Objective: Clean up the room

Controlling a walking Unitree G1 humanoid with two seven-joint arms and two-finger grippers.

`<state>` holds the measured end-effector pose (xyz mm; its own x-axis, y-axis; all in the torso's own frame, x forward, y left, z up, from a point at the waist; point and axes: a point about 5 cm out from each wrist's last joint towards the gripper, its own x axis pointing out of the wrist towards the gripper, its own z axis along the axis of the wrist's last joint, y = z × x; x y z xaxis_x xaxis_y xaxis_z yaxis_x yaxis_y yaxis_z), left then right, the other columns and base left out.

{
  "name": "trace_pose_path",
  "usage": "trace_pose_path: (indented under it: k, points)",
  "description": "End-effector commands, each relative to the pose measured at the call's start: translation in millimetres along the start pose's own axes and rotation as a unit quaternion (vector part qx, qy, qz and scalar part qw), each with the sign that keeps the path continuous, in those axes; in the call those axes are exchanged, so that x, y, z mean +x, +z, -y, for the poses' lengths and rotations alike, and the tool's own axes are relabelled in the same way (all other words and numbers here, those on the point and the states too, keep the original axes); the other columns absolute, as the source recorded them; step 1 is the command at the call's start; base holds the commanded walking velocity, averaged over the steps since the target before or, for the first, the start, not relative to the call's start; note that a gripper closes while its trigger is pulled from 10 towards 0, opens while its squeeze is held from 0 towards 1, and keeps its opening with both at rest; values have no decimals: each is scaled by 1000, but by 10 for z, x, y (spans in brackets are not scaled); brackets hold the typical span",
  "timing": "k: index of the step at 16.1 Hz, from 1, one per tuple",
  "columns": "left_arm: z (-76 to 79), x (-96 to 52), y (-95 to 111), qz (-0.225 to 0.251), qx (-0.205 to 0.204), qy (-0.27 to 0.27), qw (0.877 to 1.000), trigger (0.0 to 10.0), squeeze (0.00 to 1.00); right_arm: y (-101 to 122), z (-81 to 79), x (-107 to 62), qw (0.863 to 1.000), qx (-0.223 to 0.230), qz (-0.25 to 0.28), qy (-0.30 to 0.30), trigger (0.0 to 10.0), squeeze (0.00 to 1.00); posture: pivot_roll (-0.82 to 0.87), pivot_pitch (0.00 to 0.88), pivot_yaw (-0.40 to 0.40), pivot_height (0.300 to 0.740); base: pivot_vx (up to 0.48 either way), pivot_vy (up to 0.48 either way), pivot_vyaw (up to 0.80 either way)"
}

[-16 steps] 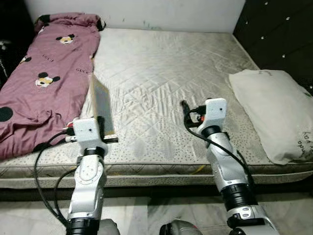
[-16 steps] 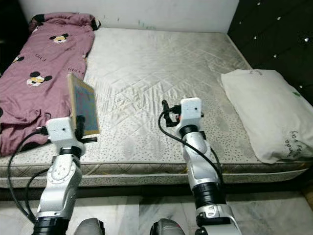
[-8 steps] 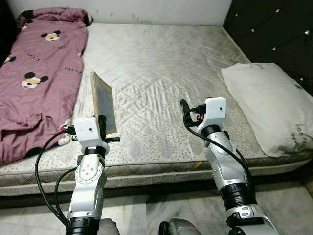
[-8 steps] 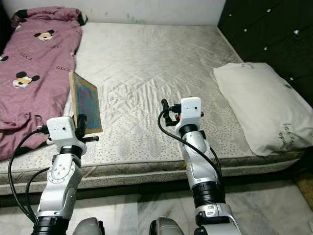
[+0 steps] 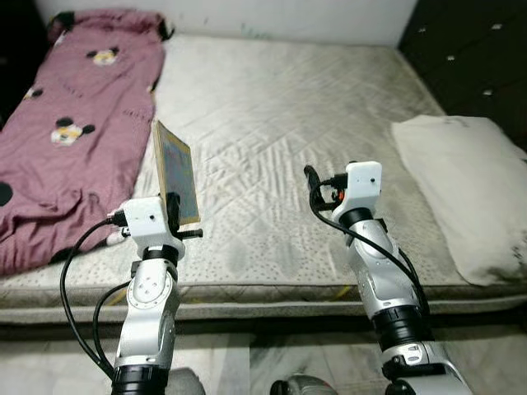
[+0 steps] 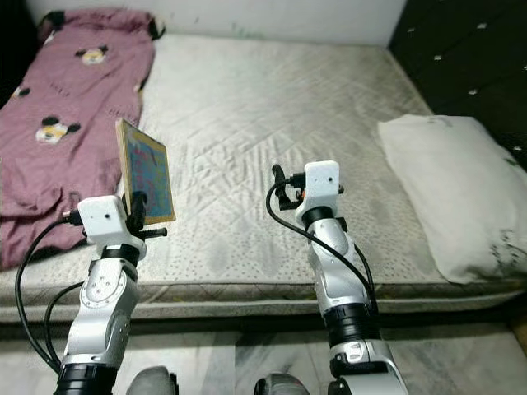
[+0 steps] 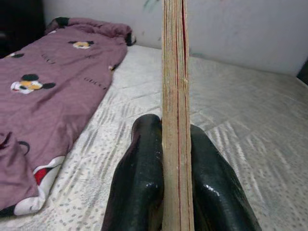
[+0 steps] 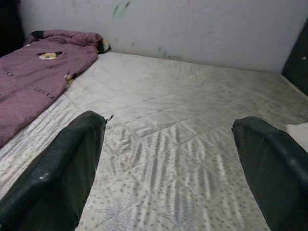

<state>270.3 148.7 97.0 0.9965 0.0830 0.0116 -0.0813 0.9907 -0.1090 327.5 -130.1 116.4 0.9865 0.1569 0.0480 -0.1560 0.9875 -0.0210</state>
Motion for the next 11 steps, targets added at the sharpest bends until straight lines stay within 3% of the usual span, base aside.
trace_pose_path:
  k: [1,6,11]
  points:
    - [25,13,82,20,4,-1,1000,10000,0,-6,24,3,1000,-17,-1,-2,10000,0,-19,33,-54,740,0,0,0]
    - [36,17,92,23,5,-5,1000,10000,0,-11,15,8,1000,-17,-2,-1,10000,0,-18,30,-55,740,0,0,606]
    - [45,20,90,24,5,-7,1000,10000,0,-8,14,19,1000,-16,-1,1,10000,0,-17,25,-56,740,0,-241,0]
